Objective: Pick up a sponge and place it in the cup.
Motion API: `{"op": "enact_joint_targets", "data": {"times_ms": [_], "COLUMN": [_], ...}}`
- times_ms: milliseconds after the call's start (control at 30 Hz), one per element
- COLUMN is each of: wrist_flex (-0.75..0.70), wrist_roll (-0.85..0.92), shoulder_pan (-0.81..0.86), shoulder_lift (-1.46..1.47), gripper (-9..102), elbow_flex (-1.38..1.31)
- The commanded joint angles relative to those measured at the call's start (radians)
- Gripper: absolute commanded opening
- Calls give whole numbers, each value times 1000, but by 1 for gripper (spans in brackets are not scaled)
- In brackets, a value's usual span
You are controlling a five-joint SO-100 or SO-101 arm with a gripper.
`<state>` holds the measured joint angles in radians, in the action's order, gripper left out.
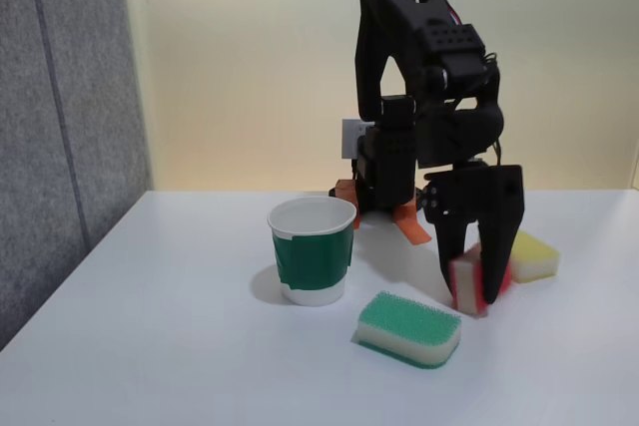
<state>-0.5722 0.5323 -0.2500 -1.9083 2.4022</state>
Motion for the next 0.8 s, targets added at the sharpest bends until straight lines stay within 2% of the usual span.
{"op": "enact_joint_targets", "data": {"times_ms": [0, 200, 633, 767], "wrist_flex": [29, 9, -310, -385], "wrist_roll": [-34, -81, -144, -97], "shoulder_pan": [-26, -49, -41, -8], "shoulder_lift": [-35, -97, -213, -252], "gripper": [1, 0, 0, 0], "elbow_flex": [44, 72, -146, -219]}}
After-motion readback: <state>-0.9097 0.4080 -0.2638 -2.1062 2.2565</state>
